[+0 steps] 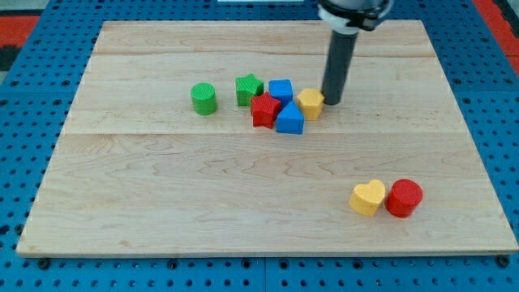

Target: Place the yellow blocks in a diagonal line

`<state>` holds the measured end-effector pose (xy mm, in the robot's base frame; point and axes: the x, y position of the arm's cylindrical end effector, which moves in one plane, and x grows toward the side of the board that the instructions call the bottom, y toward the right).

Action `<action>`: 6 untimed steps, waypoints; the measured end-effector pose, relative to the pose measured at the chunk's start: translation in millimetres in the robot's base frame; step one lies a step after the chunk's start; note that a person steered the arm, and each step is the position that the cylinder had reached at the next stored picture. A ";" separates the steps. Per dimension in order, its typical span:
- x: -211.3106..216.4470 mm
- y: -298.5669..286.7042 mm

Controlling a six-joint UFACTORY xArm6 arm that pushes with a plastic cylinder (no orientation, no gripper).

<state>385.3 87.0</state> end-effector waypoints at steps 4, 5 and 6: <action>38.5 -147.0; 41.1 -103.8; 47.8 -43.7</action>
